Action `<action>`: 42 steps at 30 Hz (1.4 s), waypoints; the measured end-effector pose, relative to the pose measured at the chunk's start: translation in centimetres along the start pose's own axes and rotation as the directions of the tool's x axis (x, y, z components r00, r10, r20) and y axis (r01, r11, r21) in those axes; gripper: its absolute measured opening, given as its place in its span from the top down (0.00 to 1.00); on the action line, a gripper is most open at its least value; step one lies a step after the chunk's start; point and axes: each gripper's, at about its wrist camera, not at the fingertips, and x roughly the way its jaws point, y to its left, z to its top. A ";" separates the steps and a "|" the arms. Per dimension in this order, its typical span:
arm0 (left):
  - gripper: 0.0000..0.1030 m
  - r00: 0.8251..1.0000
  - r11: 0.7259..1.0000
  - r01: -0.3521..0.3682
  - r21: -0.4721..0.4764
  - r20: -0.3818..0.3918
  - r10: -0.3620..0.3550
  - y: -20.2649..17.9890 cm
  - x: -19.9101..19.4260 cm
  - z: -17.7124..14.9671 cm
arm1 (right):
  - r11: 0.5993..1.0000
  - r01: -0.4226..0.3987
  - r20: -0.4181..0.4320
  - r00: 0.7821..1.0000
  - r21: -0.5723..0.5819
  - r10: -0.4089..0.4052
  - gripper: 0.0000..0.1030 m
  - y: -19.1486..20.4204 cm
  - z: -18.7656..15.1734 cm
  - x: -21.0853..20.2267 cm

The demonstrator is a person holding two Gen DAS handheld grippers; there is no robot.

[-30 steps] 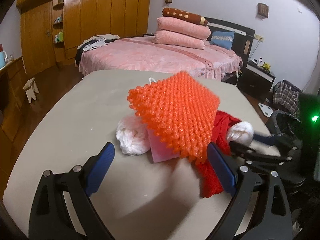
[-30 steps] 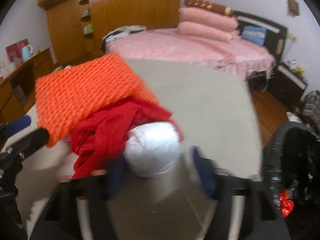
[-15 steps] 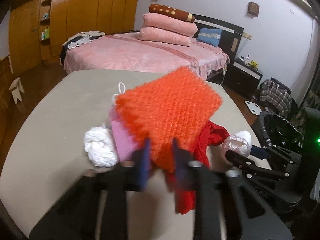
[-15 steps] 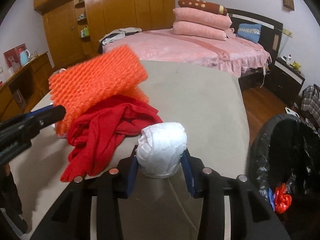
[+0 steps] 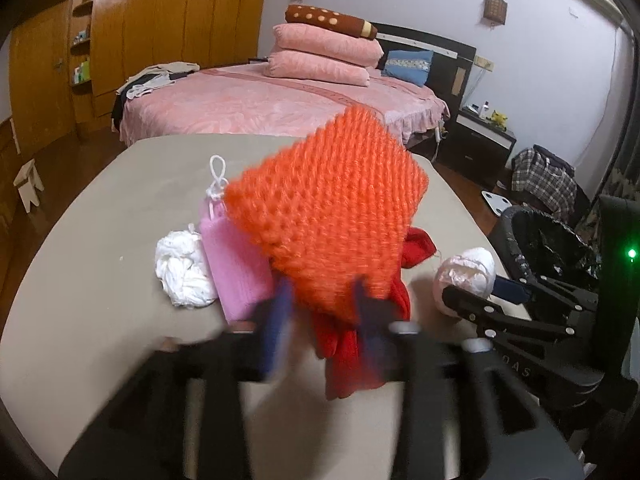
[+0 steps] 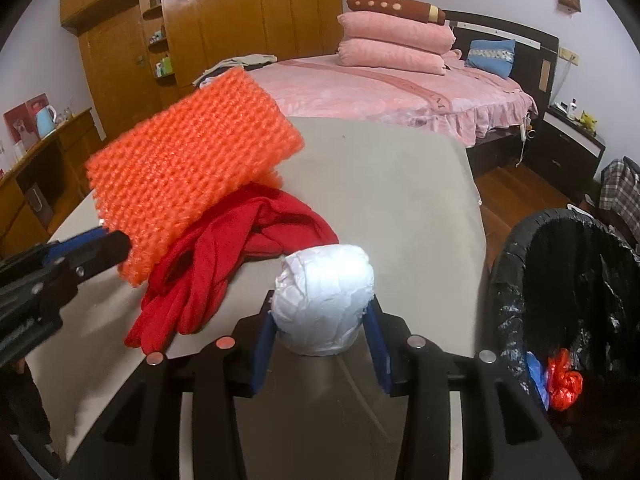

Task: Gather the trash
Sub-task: 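Drop the white tissue ball and orange pad into the trash bin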

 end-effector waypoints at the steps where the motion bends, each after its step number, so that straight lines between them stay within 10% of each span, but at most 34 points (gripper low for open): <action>1: 0.50 1.000 1.000 -0.003 -0.007 0.007 0.003 0.1 -0.1 0.1 | 1.000 0.001 -0.001 1.000 0.000 -0.001 0.59 -0.1 0.0 0.0; 10: 0.29 1.000 0.998 0.004 -0.061 -0.017 -0.005 1.2 1.9 2.1 | 1.000 0.005 -0.014 1.000 -0.008 -0.005 0.58 0.2 0.0 0.5; 14: 0.80 0.999 0.997 0.046 -0.061 -0.021 -0.047 0.6 2.5 2.2 | 1.000 0.007 -0.018 1.000 -0.011 -0.007 0.57 0.3 -0.2 0.6; 18: 0.95 0.998 0.998 0.064 -0.028 -0.001 -0.064 -0.3 2.1 1.9 | 1.000 0.008 -0.017 1.000 -0.009 -0.008 0.57 0.2 -0.2 0.5; 42: 0.96 0.982 0.987 0.160 0.026 0.092 -0.162 -4.8 -2.8 3.2 | 0.998 0.002 0.115 0.993 0.066 -0.010 0.58 -3.2 2.0 -6.4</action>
